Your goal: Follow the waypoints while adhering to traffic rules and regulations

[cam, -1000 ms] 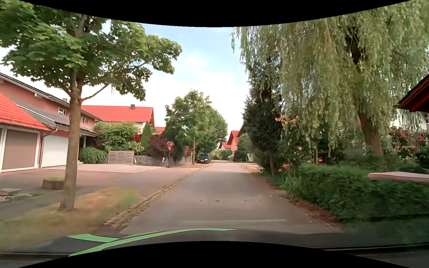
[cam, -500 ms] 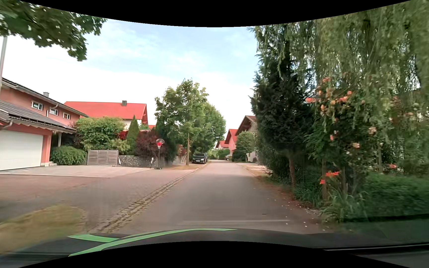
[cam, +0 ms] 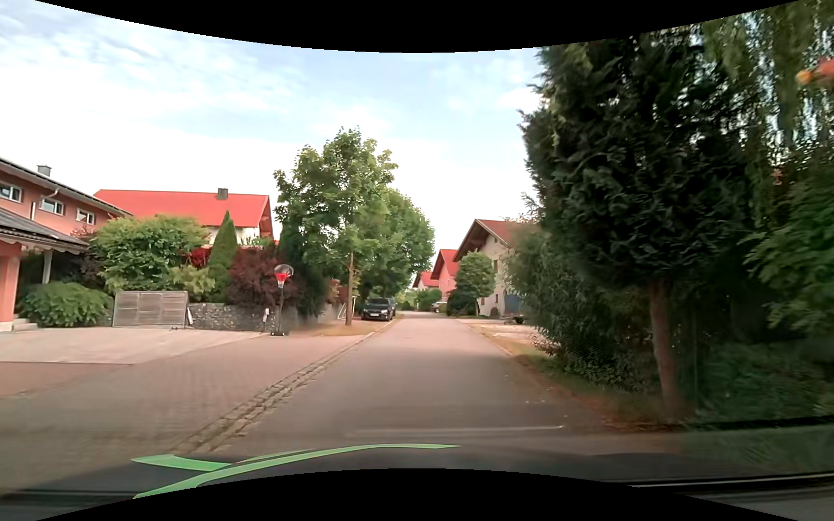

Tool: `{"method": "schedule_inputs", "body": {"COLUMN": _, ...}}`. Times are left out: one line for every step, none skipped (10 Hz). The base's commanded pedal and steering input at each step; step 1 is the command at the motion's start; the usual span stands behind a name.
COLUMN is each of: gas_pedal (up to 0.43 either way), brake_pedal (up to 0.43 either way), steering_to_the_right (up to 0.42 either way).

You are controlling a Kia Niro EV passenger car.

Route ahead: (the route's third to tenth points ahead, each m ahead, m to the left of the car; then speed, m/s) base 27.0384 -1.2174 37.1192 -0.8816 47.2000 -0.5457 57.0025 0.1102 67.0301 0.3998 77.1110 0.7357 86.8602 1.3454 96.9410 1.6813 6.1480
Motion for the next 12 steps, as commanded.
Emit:
{"method": "schedule_inputs", "body": {"gas_pedal": 0.079, "brake_pedal": 0.000, "steering_to_the_right": 0.022}}
{"method": "schedule_inputs", "body": {"gas_pedal": 0.079, "brake_pedal": 0.000, "steering_to_the_right": 0.018}}
{"method": "schedule_inputs", "body": {"gas_pedal": 0.079, "brake_pedal": 0.000, "steering_to_the_right": 0.014}}
{"method": "schedule_inputs", "body": {"gas_pedal": 0.079, "brake_pedal": 0.000, "steering_to_the_right": 0.014}}
{"method": "schedule_inputs", "body": {"gas_pedal": 0.079, "brake_pedal": 0.000, "steering_to_the_right": 0.013}}
{"method": "schedule_inputs", "body": {"gas_pedal": 0.079, "brake_pedal": 0.000, "steering_to_the_right": 0.013}}
{"method": "schedule_inputs", "body": {"gas_pedal": 0.079, "brake_pedal": 0.000, "steering_to_the_right": 0.012}}
{"method": "schedule_inputs", "body": {"gas_pedal": 0.079, "brake_pedal": 0.000, "steering_to_the_right": 0.011}}
{"method": "schedule_inputs", "body": {"gas_pedal": 0.079, "brake_pedal": 0.000, "steering_to_the_right": 0.011}}
{"method": "schedule_inputs", "body": {"gas_pedal": 0.079, "brake_pedal": 0.000, "steering_to_the_right": 0.011}}
{"method": "schedule_inputs", "body": {"gas_pedal": 0.079, "brake_pedal": 0.000, "steering_to_the_right": 0.011}}
{"method": "schedule_inputs", "body": {"gas_pedal": 0.079, "brake_pedal": 0.000, "steering_to_the_right": 0.011}}
